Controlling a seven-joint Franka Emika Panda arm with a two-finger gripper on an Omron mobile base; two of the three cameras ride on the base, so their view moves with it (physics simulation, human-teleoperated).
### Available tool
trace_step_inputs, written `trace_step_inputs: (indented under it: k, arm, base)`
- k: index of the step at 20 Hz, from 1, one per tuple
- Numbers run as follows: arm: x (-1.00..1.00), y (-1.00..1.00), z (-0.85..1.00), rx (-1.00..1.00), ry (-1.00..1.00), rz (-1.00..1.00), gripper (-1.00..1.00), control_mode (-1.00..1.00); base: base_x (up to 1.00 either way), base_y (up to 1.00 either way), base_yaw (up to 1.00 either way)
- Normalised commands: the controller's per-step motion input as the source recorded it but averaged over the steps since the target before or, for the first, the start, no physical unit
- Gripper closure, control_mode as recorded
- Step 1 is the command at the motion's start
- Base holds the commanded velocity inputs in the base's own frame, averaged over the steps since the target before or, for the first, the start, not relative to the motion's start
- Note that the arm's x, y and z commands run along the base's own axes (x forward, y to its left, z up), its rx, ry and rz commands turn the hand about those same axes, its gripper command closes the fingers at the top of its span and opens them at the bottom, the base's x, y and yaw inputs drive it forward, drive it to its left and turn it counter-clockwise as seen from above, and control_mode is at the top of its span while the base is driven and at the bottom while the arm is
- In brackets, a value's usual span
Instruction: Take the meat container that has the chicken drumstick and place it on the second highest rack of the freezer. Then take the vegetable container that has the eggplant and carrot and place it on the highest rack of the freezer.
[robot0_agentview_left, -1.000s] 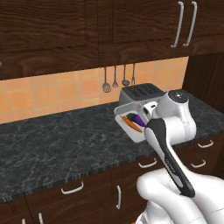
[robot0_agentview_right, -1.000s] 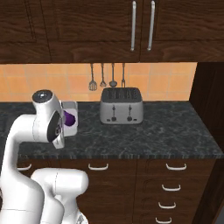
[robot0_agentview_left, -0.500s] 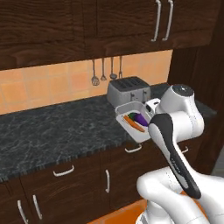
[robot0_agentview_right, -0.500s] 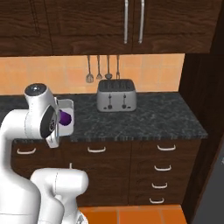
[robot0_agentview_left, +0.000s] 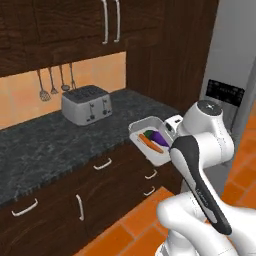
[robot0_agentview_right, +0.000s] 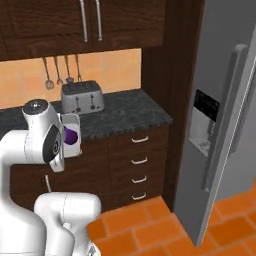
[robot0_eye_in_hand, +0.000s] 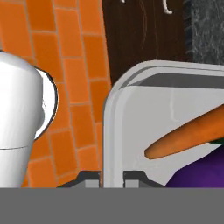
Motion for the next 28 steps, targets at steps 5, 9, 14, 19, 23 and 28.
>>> trace_step_inputs:
  k: [5, 9, 14, 19, 23, 28]
  arm:
    - [0.0, 0.0, 0.0, 0.0, 0.0, 0.0, 1.0, 1.0]
    - [0.0, 0.0, 0.0, 0.0, 0.0, 0.0, 1.0, 1.0]
    - [0.0, 0.0, 0.0, 0.0, 0.0, 0.0, 1.0, 1.0]
    - [0.0, 0.0, 0.0, 0.0, 0.0, 0.0, 1.0, 1.0]
    - [0.0, 0.0, 0.0, 0.0, 0.0, 0.0, 1.0, 1.0]
    - [0.0, 0.0, 0.0, 0.0, 0.0, 0.0, 1.0, 1.0]
  base:
    - [0.0, 0.0, -0.73]
    - [0.0, 0.0, -0.75]
    - [0.05, -0.02, -0.76]
    - [0.21, -0.13, -0.74]
    - [0.38, -0.1, -0.69]
    - [0.76, 0.02, -0.52]
